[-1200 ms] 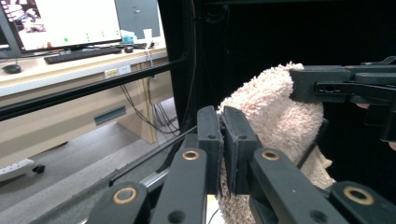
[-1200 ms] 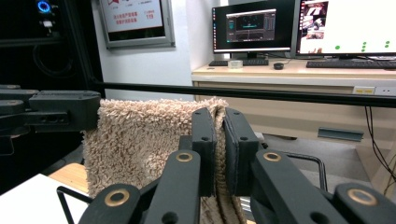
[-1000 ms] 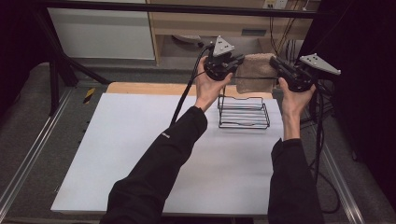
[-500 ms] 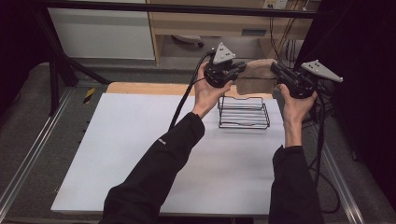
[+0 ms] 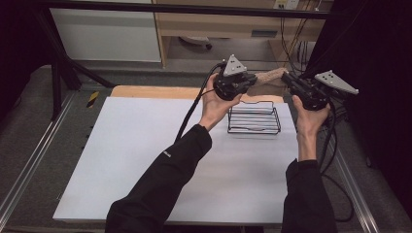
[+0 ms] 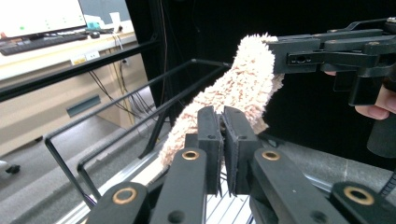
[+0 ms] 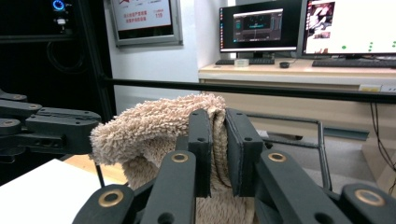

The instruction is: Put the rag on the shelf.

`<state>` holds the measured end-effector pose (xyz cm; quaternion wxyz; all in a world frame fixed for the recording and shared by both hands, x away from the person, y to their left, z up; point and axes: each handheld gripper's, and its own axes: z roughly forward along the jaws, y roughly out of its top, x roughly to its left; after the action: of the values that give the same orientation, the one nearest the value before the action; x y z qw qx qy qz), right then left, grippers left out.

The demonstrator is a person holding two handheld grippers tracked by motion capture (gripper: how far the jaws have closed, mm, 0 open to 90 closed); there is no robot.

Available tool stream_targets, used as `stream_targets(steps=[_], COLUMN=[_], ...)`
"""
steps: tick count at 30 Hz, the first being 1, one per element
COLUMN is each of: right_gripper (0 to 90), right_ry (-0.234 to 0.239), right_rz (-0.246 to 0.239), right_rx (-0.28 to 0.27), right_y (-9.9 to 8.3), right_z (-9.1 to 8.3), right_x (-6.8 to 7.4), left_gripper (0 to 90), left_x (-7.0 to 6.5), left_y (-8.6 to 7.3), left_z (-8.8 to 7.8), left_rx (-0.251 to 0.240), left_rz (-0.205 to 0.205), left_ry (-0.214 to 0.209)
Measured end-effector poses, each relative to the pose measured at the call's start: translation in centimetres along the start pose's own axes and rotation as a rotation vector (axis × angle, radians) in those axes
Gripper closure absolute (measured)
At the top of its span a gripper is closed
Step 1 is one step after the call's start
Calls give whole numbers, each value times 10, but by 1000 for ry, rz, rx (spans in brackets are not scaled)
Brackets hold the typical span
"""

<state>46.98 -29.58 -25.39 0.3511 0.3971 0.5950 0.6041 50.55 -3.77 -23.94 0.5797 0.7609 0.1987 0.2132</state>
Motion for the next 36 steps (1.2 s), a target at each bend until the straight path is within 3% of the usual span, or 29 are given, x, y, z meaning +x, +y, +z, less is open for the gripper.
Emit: stream_targets(steps=[7, 15, 19, 22, 26, 36], right_gripper=[832, 834, 834, 832, 821, 684], right_ry=[6, 11, 13, 16, 20, 56], right_rz=[2, -8, -15, -15, -19, -5], right_rx=[26, 40, 45, 45, 50, 54], right_y=[-3, -6, -7, -8, -9, 3], right_z=[-4, -5, -5, -6, -7, -19], right_x=[1, 2, 2, 2, 2, 4], left_gripper=[834, 742, 767, 831, 885, 895], left_x=[0, 14, 20, 17, 12, 8], left_y=[1, 17, 20, 15, 6, -2], left_z=[-1, -15, -13, -9, -5, 3], left_rx=[18, -35, -9, 47, 85, 129], left_rz=[-19, -139, -182, -185, -183, -141], left_ry=[-3, 14, 11, -28, -65, -65])
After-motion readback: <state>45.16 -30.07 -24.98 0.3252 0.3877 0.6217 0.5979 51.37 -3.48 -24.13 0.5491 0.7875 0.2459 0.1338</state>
